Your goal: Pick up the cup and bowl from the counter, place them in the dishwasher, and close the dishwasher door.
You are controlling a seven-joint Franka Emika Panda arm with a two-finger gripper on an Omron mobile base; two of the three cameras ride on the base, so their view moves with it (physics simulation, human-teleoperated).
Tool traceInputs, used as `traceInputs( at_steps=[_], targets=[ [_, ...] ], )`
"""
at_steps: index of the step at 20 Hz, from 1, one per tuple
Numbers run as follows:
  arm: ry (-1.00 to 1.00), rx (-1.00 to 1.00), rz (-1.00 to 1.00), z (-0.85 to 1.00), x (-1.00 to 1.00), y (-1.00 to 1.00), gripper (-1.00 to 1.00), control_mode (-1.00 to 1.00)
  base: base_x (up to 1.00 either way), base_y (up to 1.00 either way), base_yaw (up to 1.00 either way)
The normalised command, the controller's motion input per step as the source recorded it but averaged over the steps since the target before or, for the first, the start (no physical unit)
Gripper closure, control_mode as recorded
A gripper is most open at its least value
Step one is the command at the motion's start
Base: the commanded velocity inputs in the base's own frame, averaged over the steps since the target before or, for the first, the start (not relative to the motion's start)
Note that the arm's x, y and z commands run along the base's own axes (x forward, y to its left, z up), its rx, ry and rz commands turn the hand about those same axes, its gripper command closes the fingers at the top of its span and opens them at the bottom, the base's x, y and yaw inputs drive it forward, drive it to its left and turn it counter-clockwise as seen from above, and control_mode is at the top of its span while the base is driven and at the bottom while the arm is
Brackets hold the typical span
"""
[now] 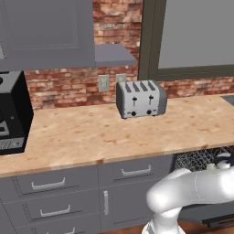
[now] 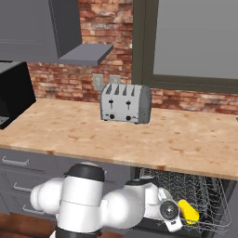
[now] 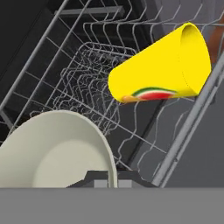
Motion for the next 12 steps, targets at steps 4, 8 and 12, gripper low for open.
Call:
traceInputs(
  at_steps=[4,8,12],
  targets=[
    [-0.01,0.0,0.0,-0.33,0.12,-0.28,1.0,-1.0,0.0,0.0,0.0],
    [0.0,0.0,0.0,-0.12,0.36,-0.29,1.0,-1.0,0.0,0.0,0.0],
    [0.0,0.01,0.0,-0.21,0.5,-0.25,1.0,-1.0,0.0,0.0,0.0]
  ],
)
